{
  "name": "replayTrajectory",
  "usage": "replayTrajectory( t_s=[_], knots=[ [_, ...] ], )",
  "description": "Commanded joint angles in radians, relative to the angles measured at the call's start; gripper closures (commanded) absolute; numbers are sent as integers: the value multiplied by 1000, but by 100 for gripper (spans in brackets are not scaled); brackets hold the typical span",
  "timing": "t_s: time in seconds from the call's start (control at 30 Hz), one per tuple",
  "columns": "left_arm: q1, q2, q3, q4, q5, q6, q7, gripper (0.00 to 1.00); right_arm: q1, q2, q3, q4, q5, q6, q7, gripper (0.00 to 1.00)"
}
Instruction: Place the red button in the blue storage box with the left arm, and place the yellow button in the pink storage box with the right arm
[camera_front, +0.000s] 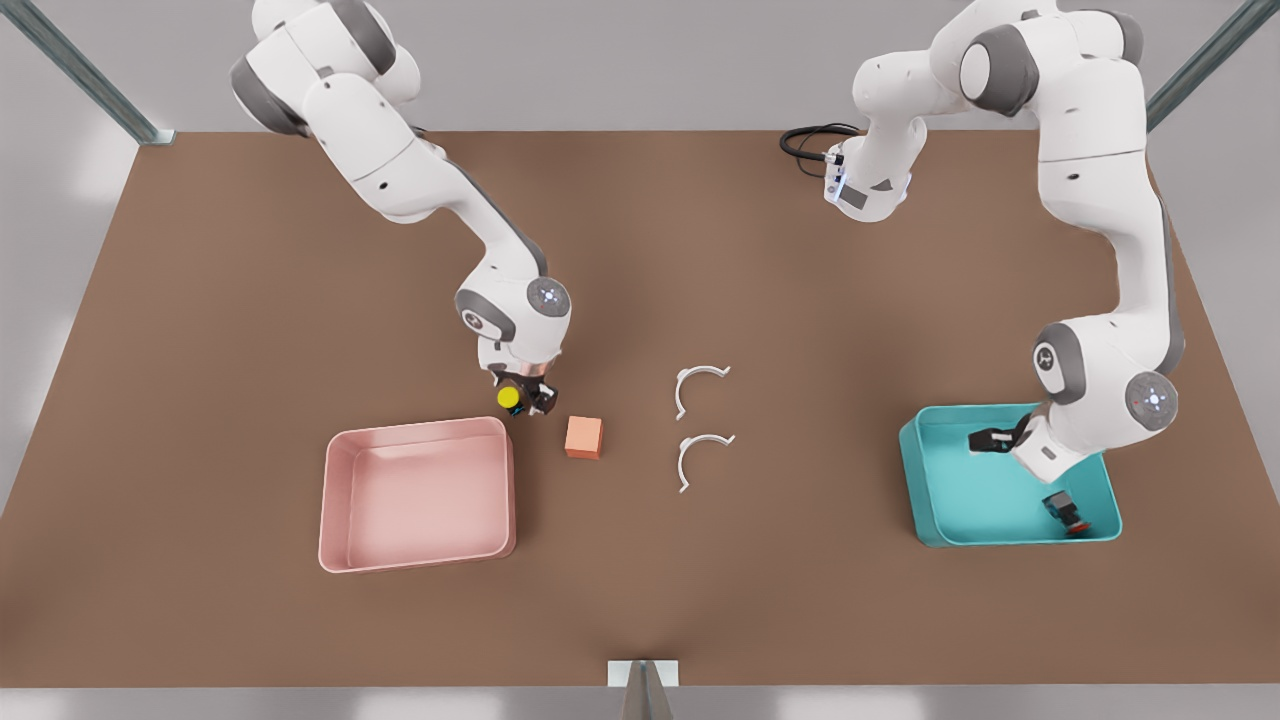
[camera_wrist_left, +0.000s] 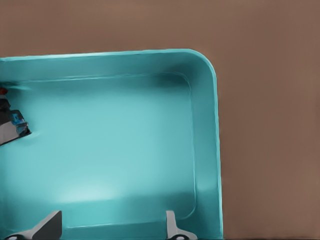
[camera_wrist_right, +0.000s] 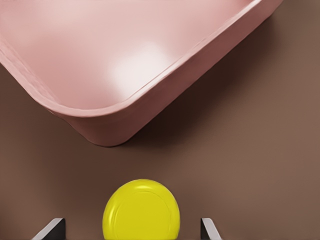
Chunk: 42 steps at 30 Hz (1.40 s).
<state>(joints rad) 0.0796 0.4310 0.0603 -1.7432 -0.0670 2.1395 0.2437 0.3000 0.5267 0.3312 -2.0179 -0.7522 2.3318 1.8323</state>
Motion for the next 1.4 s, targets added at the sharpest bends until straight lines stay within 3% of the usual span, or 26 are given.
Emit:
replayTrajectory(
  t_s=[0.0, 0.1, 0.13, 0.23, 0.33, 0.47, 0.6, 0.73, 0.97, 1.13, 1.17, 1.23, 1.27, 1.37],
  knots=[
    [-46, -83, -4, 19, 6, -55, 203, 0, -4, 4, -1, 1, -29, 60, 307, 0],
    [-139, -161, -4, 278, 10, -383, -159, 0, -7, 7, -4, 1, -30, 75, 323, 1],
    [-155, -196, -4, 295, 12, -441, -227, 0, -7, 9, -4, 1, -30, 75, 323, 9],
    [-190, -219, -8, 376, 61, -555, -257, 0, -9, 12, -11, -1, -30, 77, 323, 14],
    [-195, -181, -8, 410, 62, -586, -257, 0, -27, 12, -11, -10, -36, 98, 323, 23],
    [-196, -175, -8, 410, 61, -599, -257, 0, -42, 16, -9, -19, -36, 101, 323, 26],
    [-196, -175, -8, 410, 61, -599, -256, 0, -44, 18, -9, -19, -36, 100, 320, 43],
    [-196, -175, -8, 410, 61, -599, -254, 0, -45, -2, -8, -12, -36, 92, 295, 46],
    [-196, -175, -8, 410, 61, -602, -254, 0, -361, -37, 258, -61, -36, -5, 148, 46],
    [-196, -175, -8, 410, 61, -610, -254, 0, -366, -100, 279, -179, -36, 1, 156, 46],
    [-196, -175, -8, 410, 61, -610, -254, 0, -403, -106, 307, -190, -38, 3, 153, 52],
    [-196, -176, -8, 412, 61, -622, -254, 0, -613, -114, 474, -188, -38, -6, 79, 53],
    [-196, -178, -10, 412, 61, -624, -254, 0, -648, -119, 506, -179, -38, -8, 67, 53],
    [-196, -179, -8, 412, 61, -624, -254, 0, -690, -166, 511, -150, -39, -8, -21, 53]
  ],
)
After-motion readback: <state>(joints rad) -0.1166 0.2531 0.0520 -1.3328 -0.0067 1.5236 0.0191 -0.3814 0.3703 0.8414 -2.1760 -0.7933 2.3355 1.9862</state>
